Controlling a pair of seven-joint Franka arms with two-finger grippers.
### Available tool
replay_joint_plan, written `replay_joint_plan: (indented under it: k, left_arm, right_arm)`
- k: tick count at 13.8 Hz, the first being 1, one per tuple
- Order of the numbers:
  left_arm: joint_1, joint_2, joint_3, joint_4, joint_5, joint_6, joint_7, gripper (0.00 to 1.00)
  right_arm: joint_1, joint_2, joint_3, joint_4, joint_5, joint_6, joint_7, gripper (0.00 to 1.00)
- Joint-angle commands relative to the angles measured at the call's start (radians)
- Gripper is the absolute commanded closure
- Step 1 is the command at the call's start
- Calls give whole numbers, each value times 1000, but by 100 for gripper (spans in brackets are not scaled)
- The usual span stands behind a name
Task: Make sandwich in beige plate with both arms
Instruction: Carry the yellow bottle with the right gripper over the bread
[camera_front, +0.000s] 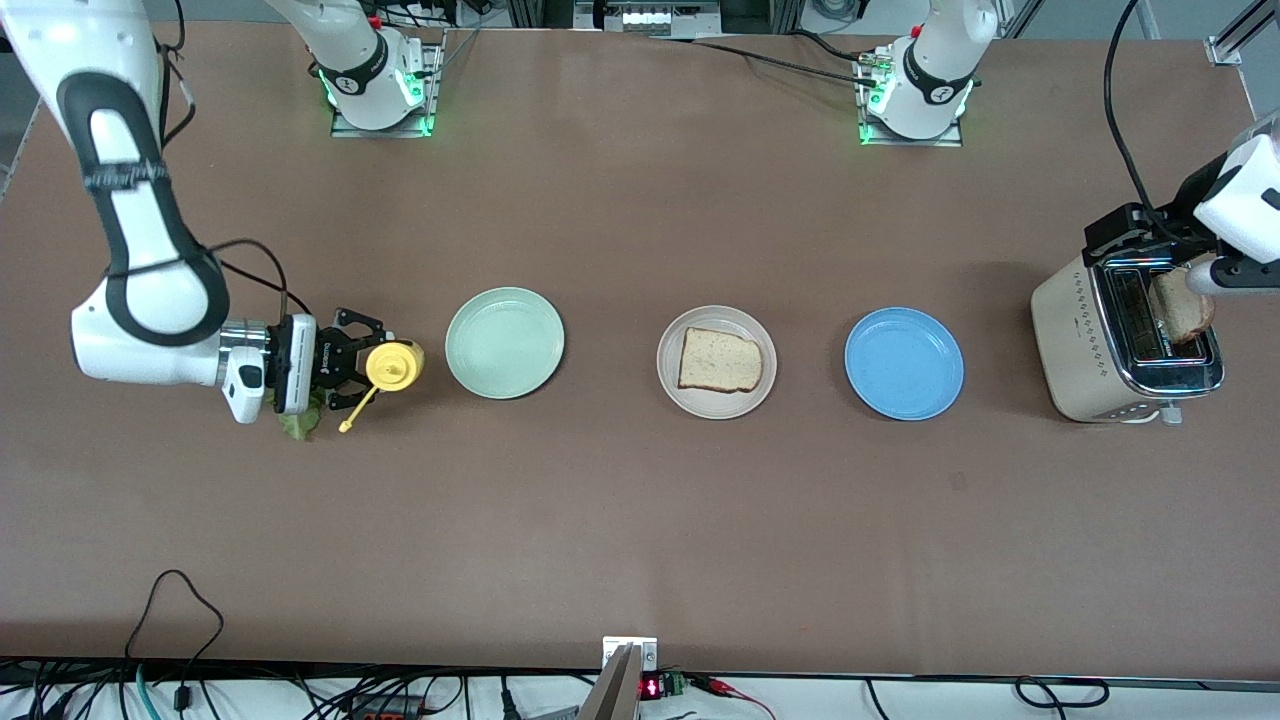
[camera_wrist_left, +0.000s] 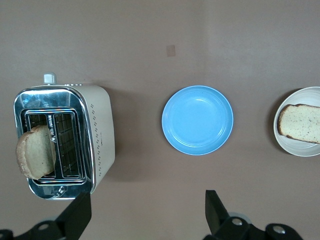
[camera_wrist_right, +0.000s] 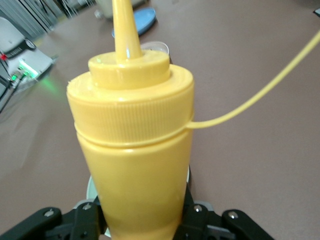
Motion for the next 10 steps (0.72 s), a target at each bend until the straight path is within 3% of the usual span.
replay_joint_plan:
  k: [1, 6, 10]
  left_arm:
    - [5, -2, 1, 2, -11, 2, 11, 0]
    - [5, -3, -1, -1, -12, 25, 11, 0]
    - [5, -2, -1, 4, -17, 45, 8, 0]
  right_arm:
    - [125, -73, -8, 25, -136, 48, 217, 97]
    - [377, -97, -6, 130, -484, 107, 720, 97]
    - [536, -71, -6, 173, -706, 108, 971, 97]
